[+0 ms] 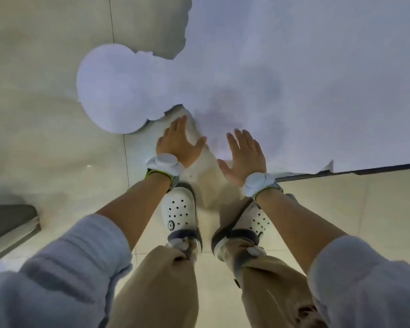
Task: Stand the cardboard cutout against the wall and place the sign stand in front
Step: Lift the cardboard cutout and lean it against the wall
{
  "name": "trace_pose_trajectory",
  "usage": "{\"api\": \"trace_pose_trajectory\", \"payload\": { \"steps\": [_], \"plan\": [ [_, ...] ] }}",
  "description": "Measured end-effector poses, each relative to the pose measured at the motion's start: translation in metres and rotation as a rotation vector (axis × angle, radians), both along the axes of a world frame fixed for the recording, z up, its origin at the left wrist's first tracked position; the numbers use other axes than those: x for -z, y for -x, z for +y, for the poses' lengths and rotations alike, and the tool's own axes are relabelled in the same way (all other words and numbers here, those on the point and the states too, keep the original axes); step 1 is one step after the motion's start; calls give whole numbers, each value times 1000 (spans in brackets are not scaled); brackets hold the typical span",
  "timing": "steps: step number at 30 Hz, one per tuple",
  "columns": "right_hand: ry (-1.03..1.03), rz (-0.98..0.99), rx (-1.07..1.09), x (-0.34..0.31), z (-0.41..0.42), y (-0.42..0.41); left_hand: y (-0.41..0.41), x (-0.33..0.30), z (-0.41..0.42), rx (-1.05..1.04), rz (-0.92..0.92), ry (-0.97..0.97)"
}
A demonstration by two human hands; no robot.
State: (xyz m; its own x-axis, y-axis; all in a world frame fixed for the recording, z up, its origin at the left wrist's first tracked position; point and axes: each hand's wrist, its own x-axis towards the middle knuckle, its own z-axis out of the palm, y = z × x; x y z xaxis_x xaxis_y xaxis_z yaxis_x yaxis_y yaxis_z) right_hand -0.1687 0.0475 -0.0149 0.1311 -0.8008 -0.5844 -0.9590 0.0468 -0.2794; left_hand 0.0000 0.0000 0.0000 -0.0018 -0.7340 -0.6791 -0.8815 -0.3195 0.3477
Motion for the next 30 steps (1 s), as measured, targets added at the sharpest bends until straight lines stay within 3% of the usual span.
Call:
{"api": "trace_pose_trajectory", "payload": {
  "steps": [3,7,17,24,30],
  "plan": [
    [42,-1,14,35,-2,-12,-9,33,-3,-144,43,-47],
    [122,28,3,64,-5,-23,-9,68,-6,-418,243,-146],
    [239,94,-8,87,0,-27,1,100,-22,-979,585,-263],
    [230,140,30,84,-6,-36,3,96,-27,-1162,826,-369],
    [224,190,27,70,-6,-38,2,78,-28,-1210,876,-406]
  ]
}}
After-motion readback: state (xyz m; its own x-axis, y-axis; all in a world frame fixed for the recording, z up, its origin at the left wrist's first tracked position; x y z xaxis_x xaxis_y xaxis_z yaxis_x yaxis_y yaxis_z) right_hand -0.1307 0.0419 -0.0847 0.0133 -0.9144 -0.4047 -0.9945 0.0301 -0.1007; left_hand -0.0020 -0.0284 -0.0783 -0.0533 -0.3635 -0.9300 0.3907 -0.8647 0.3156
